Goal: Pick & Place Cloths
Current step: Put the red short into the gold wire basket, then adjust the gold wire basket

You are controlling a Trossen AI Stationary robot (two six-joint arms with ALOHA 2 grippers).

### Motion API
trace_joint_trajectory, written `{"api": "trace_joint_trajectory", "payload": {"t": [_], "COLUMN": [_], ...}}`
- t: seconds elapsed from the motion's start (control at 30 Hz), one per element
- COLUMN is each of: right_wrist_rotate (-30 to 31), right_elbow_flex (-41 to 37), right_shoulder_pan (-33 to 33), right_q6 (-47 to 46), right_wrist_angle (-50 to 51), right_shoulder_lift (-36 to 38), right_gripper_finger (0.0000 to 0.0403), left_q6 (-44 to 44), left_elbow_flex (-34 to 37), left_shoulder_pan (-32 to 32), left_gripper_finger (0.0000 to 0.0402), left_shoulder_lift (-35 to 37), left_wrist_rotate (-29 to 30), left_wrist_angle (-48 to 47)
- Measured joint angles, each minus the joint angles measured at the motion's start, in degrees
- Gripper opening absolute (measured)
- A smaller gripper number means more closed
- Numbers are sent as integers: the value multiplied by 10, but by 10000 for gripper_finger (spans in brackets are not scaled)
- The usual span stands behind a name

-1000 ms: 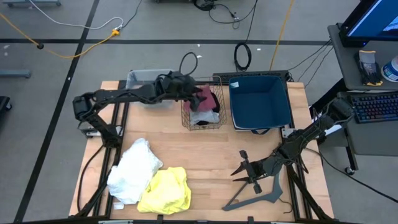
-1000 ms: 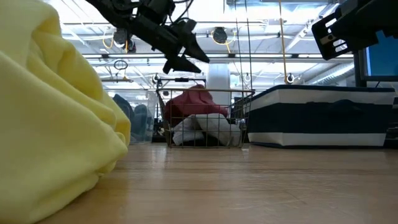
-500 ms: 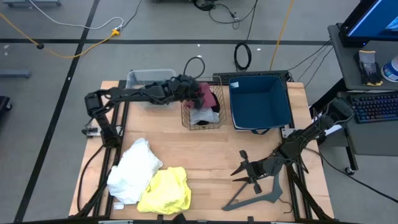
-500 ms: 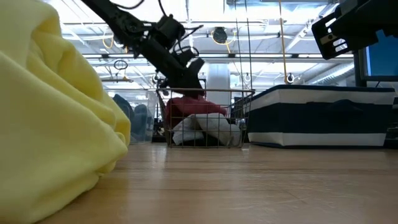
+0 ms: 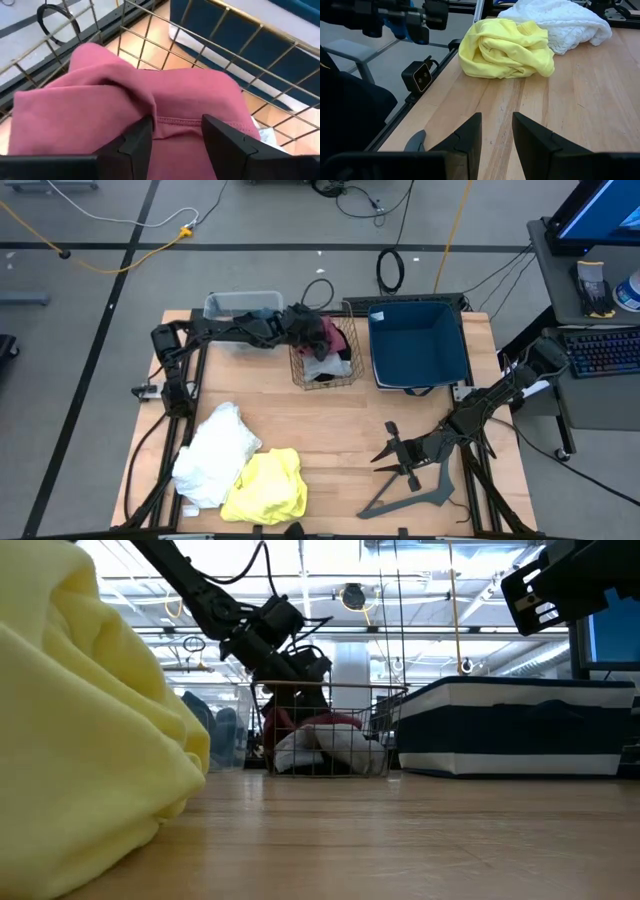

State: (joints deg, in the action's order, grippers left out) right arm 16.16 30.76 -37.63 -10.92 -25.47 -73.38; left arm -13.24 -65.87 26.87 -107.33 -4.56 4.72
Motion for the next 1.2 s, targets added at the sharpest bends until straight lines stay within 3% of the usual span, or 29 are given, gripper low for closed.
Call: {"api": "trace_joint_trajectory", "payload": {"t": [0.33, 0.6, 0.9, 1.03, 1.2], "right_wrist_rotate": [0, 0, 0, 0, 0], "right_elbow_flex": [0, 0, 0, 0, 0], "right_shoulder_pan": [0, 0, 0, 0, 0], "right_q6": [0, 0, -4, -4, -4], "right_wrist_angle": [0, 0, 0, 0, 0], "right_shoulder_lift": [0, 0, 0, 0, 0], "right_gripper_finger": [100, 100, 100, 100, 100], "left_q6": [0, 78, 134, 136, 109], "left_elbow_flex": [0, 0, 0, 0, 0], "left_shoulder_pan": [-20, -113, -233, -274, -307], "left_gripper_finger": [172, 172, 172, 172, 172], "left_shoulder_lift": [74, 108, 107, 106, 106], "left_wrist_rotate": [-4, -18, 79, 82, 134], "left_wrist_angle": [8, -20, -63, -79, -132]}}
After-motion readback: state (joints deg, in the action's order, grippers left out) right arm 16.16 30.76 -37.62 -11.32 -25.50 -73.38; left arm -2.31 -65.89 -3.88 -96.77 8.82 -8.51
